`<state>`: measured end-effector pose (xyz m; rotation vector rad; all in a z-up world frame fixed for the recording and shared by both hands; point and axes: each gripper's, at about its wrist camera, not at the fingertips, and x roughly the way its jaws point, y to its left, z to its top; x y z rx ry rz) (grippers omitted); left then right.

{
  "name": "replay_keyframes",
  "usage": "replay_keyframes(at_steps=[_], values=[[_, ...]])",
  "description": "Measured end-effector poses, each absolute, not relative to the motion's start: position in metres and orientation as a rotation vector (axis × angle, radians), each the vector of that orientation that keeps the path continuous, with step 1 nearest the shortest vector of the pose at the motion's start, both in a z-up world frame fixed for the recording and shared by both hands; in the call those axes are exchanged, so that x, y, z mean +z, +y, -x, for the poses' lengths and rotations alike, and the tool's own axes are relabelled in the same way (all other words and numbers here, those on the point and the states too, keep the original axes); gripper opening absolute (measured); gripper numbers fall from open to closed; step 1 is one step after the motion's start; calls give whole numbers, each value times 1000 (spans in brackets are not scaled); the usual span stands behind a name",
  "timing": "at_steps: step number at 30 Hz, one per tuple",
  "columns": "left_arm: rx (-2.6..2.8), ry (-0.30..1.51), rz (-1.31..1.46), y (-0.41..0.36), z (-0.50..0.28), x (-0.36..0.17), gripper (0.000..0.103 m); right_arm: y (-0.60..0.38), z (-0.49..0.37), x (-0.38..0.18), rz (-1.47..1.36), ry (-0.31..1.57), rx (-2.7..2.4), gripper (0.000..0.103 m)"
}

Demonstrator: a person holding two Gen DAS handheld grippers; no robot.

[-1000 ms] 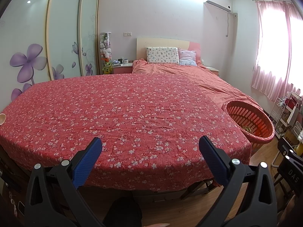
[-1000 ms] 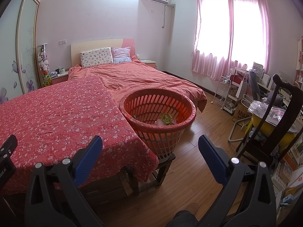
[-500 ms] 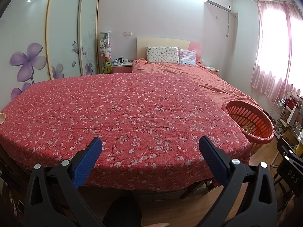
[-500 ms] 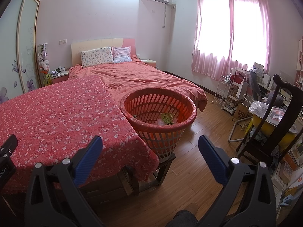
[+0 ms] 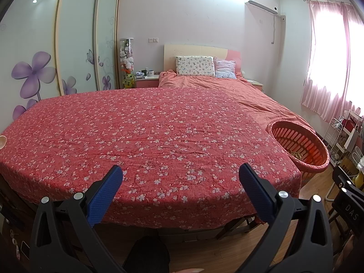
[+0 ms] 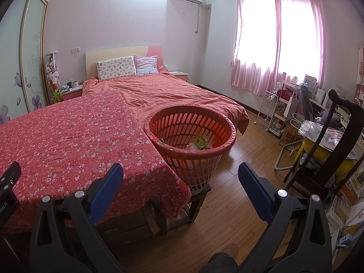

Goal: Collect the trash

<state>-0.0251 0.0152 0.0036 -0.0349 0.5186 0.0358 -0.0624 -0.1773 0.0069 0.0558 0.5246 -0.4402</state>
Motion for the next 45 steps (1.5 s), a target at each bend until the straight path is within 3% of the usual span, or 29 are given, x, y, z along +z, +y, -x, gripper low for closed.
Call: replay_keyframes(at_steps=[45], values=[[39,515,11,12,24,6,101,-178,62,7,-59,527,-438,99]])
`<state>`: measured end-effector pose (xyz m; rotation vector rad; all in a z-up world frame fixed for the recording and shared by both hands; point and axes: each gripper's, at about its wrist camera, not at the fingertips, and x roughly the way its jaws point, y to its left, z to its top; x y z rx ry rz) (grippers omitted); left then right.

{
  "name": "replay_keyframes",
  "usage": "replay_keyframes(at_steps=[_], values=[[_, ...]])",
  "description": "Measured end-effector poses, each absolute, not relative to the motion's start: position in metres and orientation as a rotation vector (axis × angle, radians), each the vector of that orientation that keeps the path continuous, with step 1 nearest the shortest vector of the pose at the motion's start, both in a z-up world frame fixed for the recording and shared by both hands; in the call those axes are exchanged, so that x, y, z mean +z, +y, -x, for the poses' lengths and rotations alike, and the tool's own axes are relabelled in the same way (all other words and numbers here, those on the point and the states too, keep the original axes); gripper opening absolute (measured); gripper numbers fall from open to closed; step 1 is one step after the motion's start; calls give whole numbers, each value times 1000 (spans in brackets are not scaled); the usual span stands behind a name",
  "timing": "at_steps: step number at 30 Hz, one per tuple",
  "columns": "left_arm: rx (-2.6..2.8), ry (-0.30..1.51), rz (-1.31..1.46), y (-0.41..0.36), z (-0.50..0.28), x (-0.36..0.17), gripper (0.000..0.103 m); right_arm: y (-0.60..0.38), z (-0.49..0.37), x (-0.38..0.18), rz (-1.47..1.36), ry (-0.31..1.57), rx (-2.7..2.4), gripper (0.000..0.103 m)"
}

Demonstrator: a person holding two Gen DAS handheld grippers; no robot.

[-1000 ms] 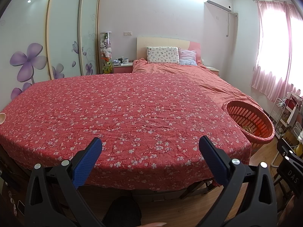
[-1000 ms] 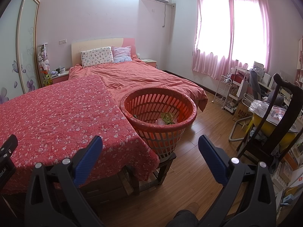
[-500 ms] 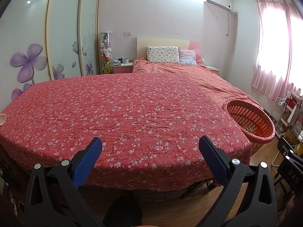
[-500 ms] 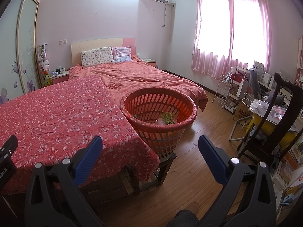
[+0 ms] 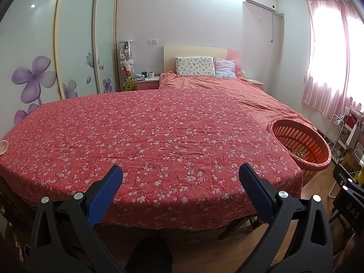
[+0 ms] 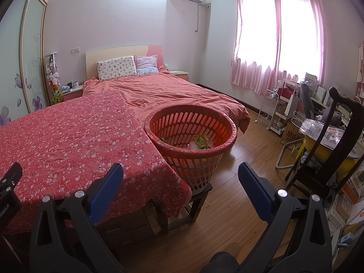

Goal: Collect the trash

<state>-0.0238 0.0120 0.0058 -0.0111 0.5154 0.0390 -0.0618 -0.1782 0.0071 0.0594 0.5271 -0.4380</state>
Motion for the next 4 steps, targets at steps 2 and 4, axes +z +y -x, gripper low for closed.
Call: replay_keyframes(at_steps=[2,4], values=[[37,514,10,12,24,6,101,-178,62,7,-60,527,-437,99],[38,514,10,11,24,6,101,-178,62,7,-61,528,-437,99]])
